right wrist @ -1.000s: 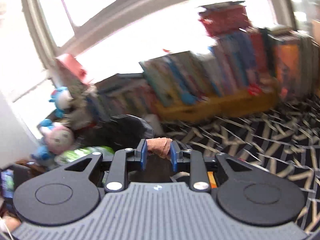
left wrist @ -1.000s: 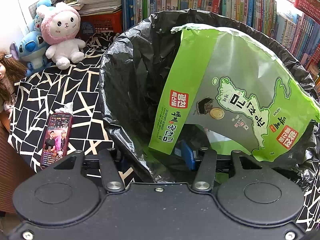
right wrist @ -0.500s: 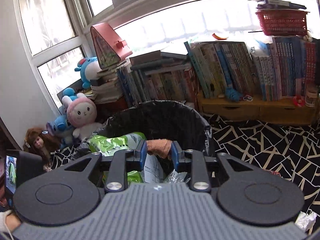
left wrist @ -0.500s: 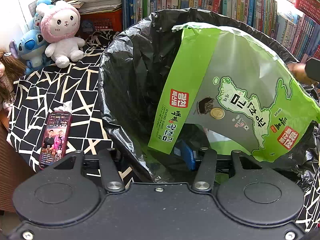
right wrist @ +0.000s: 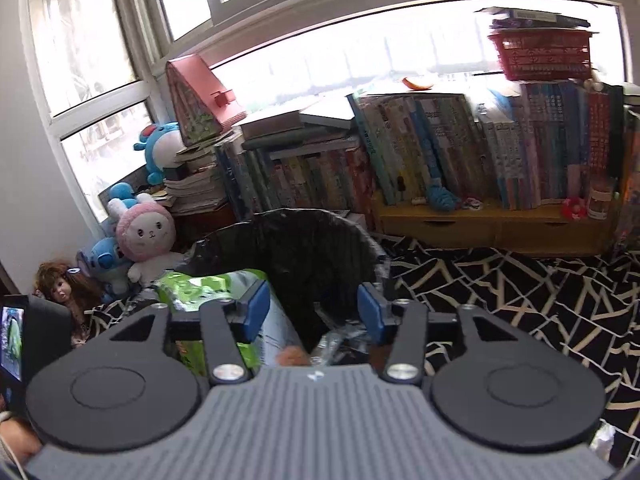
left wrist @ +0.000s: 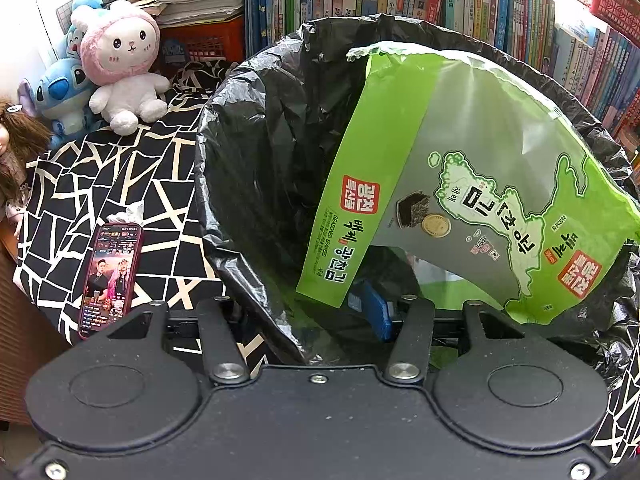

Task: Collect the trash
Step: 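Carry the brown scrap with the right tool over the bin and release, then lower the right tool to the crumpled white tissue and close on it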

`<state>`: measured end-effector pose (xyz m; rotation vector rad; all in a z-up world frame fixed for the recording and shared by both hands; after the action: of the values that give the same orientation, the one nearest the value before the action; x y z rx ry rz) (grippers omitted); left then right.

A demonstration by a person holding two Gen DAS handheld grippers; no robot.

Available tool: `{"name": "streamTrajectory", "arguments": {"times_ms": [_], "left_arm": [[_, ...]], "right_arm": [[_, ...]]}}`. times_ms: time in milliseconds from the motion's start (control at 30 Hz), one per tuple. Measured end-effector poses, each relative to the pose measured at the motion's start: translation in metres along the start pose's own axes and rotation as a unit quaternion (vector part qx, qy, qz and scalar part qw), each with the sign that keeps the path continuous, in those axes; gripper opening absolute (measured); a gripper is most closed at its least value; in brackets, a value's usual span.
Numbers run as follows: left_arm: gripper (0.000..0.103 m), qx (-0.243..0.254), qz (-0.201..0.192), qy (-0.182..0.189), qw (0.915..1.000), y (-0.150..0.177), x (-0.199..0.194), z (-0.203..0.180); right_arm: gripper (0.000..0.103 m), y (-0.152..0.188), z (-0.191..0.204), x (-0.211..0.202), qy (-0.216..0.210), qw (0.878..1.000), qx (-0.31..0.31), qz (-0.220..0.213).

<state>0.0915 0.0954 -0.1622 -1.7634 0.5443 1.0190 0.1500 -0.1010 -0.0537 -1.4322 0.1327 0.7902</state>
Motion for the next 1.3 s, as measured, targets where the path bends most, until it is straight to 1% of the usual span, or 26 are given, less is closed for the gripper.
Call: {"name": "streamTrajectory", "arguments": {"times_ms": [67, 100, 133, 300, 467, 633, 767, 967, 1067, 1200, 1300], "left_arm": [[0.05, 0.0, 0.0, 0.0, 1.0, 0.0, 0.0, 0.0], [0.05, 0.0, 0.001, 0.0, 1.0, 0.0, 0.001, 0.0], [0.05, 0.0, 0.0, 0.0, 1.0, 0.0, 0.001, 0.0], [0.05, -0.002, 0.001, 0.0, 1.0, 0.001, 0.002, -0.001], [0.051, -0.003, 0.003, 0.001, 1.0, 0.001, 0.004, -0.001], [0.051, -0.003, 0.004, 0.0, 1.0, 0.001, 0.004, -0.001], [0.051, -0.002, 0.004, -0.001, 1.0, 0.001, 0.004, -0.001], [0.051, 0.002, 0.005, -0.004, 1.0, 0.001, 0.003, -0.001], [0.051, 0.004, 0.006, -0.007, 1.0, 0.0, 0.003, -0.002], [0.051, 0.006, 0.007, -0.009, 0.9999, 0.001, 0.003, -0.003], [0.051, 0.006, 0.008, -0.011, 0.9999, 0.001, 0.003, -0.003]], "right_arm": [[0.07, 0.002, -0.014, -0.002, 0.018, 1.0, 0.003, -0.002], [0.073, 0.005, -0.022, -0.003, 0.03, 1.0, 0.004, -0.003], [0.077, 0.007, -0.031, -0.004, 0.043, 0.999, 0.005, -0.003], [0.085, 0.028, -0.085, -0.007, 0.113, 0.993, 0.024, 0.003], [0.088, 0.067, -0.137, -0.003, 0.191, 0.98, 0.054, 0.029], [0.088, 0.115, -0.167, 0.006, 0.247, 0.964, 0.064, 0.075], [0.088, 0.146, -0.184, 0.012, 0.278, 0.951, 0.075, 0.109], [0.088, 0.179, -0.202, 0.014, 0.307, 0.938, 0.088, 0.135], [0.088, 0.183, -0.21, 0.012, 0.318, 0.934, 0.101, 0.132], [0.088, 0.177, -0.226, 0.014, 0.327, 0.928, 0.125, 0.126], [0.088, 0.174, -0.238, 0.02, 0.322, 0.925, 0.149, 0.135]]}}
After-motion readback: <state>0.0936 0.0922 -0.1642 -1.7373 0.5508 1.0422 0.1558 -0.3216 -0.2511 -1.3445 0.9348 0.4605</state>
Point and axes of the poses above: each gripper's, at about its wrist camera, not at the fingertips, and x roughly the way its jaws point, z to its left, y to its underside, the point moved 9 cm from there along x, roughly the way its jaws point, and after that the axes turned 10 degrees about y, right-handed, at the moved point
